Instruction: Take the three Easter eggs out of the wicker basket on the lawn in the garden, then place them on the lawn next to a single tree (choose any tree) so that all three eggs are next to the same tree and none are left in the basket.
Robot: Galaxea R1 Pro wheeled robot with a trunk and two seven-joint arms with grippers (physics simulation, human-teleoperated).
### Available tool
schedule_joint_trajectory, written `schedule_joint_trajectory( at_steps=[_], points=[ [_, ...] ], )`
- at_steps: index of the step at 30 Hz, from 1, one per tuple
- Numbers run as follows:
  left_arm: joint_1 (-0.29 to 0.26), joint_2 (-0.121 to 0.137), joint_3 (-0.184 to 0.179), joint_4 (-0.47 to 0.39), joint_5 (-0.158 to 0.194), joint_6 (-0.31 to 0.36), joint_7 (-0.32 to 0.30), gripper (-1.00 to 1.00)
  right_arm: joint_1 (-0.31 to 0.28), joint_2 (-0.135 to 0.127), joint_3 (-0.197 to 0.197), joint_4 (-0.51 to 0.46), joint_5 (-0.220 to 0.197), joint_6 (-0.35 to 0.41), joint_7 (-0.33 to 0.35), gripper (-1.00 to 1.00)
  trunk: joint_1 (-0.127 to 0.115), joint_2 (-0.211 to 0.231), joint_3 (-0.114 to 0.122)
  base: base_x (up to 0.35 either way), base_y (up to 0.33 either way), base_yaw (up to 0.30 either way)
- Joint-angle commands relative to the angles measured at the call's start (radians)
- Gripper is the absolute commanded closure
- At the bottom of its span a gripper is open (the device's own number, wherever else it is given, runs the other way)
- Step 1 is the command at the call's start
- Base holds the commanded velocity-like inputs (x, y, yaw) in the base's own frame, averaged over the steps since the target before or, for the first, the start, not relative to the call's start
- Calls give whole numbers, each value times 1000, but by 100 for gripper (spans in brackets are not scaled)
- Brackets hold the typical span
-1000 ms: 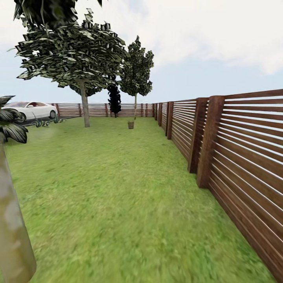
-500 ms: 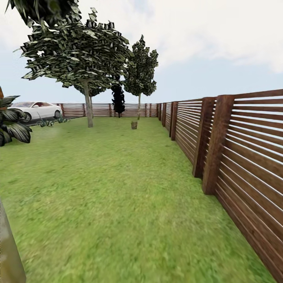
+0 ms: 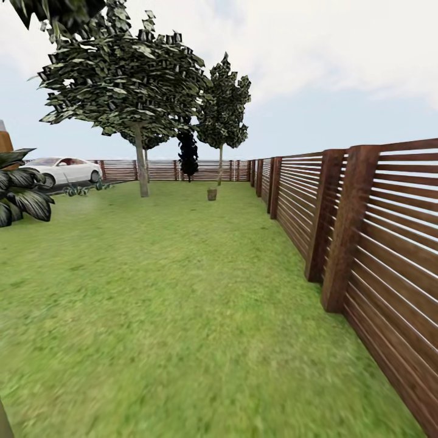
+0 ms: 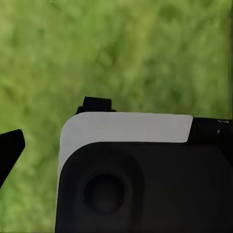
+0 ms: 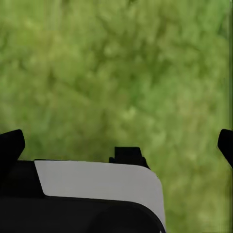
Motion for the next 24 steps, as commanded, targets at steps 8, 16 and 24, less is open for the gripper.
schedule_joint_trajectory(
  at_steps=[8,16,24],
  points=[
    [0,0,2,-2,10,1,-5,-100,-1,0,0,1,0,-3,0,-100,1,0,-1,316,-91,1],
    [0,0,2,-1,10,1,-5,-100,-1,0,0,1,0,-2,0,-100,1,0,-1,316,-89,0],
    [0,0,2,-1,10,1,-5,-100,-1,0,1,1,0,-2,0,-100,1,0,-1,316,-67,0]
  ],
)
